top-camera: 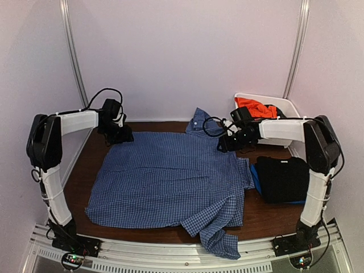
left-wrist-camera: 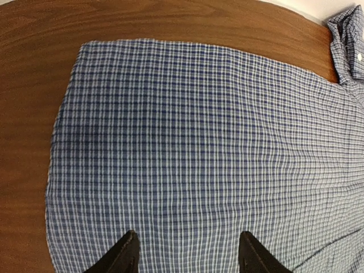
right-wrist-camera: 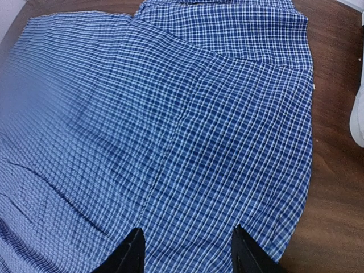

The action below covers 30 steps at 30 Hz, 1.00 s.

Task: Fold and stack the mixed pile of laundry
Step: Move the flattened shirt to the center of the board.

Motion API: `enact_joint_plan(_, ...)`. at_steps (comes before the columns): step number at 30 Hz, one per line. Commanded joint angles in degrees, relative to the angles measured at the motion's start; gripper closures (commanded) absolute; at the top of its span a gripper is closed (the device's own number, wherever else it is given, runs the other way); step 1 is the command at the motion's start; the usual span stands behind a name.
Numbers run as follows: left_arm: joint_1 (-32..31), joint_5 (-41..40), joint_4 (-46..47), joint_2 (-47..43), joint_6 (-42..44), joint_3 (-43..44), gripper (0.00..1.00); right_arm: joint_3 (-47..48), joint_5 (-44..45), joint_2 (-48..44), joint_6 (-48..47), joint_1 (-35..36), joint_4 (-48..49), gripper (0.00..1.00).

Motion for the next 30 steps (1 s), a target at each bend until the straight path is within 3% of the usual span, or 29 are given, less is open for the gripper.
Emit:
enact_joint_plan(1,-0.48,-3.09,-3.63,10.16,3.87,10.1,0.42,7.64,1.45,8.32,-4.28,-1.23,-1.12,0.49)
enact_joint_plan(6,-0.44,-6.11,-6.51,17.64,4.11,15.45,0.51,18.1,0.14,19.08,-5.01,-1.83,-5.17,0.57)
enact_joint_plan(13,1.7,-7.51,-10.57,23.5,5.17,19.18,0.58,32.35,2.36,29.14,-6.5,-2.07,-11.85,0.61)
enact_joint_plan(20,7.41,-6.37,-12.94,28.36,5.33,24.16,0.69,52.76,3.04,41.62,-6.92,-2.25,-19.75,0.61)
enact_joint_plan(24,9.14,-5.56,-14.57,32.43,5.49,30.31,0.7,61.82,2.5,47.42,-5.74,-3.44,-20.87,0.6)
enact_joint_plan(30,9.35,-2.03,-16.18,37.19,5.55,40.51,0.65,65.74,-1.4,48.84,-2.98,-6.15,-14.16,0.59)
